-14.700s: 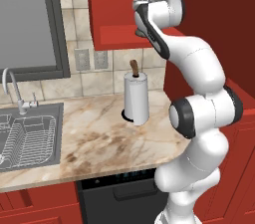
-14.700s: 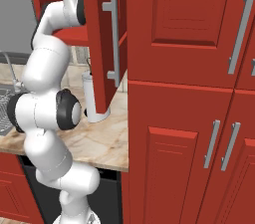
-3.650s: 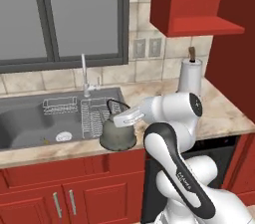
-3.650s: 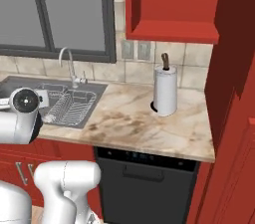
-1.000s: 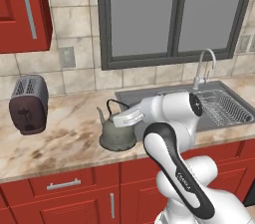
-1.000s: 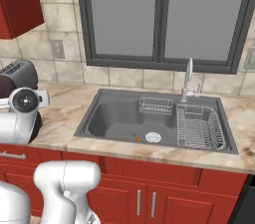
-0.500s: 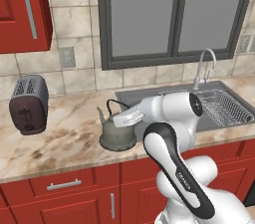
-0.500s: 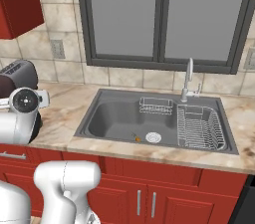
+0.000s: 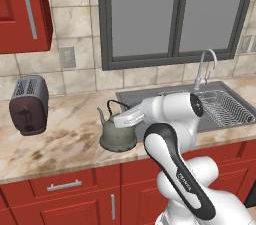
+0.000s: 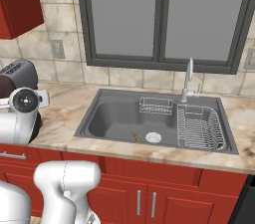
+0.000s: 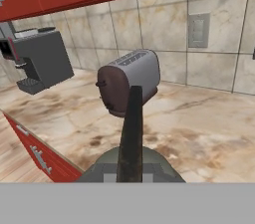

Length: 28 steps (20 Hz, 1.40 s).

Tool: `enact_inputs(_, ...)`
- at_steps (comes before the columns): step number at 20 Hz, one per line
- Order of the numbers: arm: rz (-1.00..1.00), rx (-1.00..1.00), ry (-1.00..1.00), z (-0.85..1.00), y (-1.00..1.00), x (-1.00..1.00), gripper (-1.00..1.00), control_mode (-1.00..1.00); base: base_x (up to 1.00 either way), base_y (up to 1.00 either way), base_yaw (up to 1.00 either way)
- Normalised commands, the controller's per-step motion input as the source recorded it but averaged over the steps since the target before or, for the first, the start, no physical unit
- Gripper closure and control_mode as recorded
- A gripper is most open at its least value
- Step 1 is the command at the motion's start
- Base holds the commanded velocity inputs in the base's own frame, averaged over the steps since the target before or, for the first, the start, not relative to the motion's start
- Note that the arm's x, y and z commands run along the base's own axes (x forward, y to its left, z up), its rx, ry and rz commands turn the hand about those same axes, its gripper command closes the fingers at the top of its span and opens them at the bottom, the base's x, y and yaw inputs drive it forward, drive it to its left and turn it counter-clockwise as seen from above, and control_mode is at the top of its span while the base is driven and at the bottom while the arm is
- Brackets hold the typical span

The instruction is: Open the cabinet, pick the kettle from the cabinet, and place it in the sink.

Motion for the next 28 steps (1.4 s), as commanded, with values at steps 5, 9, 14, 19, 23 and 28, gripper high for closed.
enact_inputs(5, 0.0, 0.0, 0.0, 0.0, 0.0, 0.0, 1.0, 1.0, 0.0, 0.0, 0.0)
enact_inputs(9, 0.0, 0.0, 0.0, 0.0, 0.0, 0.0, 1.0, 1.0, 0.0, 0.0, 0.0)
enact_inputs(14, 0.0, 0.0, 0.0, 0.0, 0.0, 0.0, 1.0, -1.0, 0.0, 0.0, 0.0)
enact_inputs(19, 0.0, 0.0, 0.0, 0.0, 0.0, 0.0, 1.0, -1.0, 0.0, 0.0, 0.0)
enact_inputs(23, 0.0, 0.0, 0.0, 0.0, 0.0, 0.0, 1.0, -1.0, 0.0, 0.0, 0.0)
enact_inputs(28, -0.03, 0.01, 0.0, 0.0, -0.04, -0.01, 1.0, -1.0, 0.0, 0.0, 0.0)
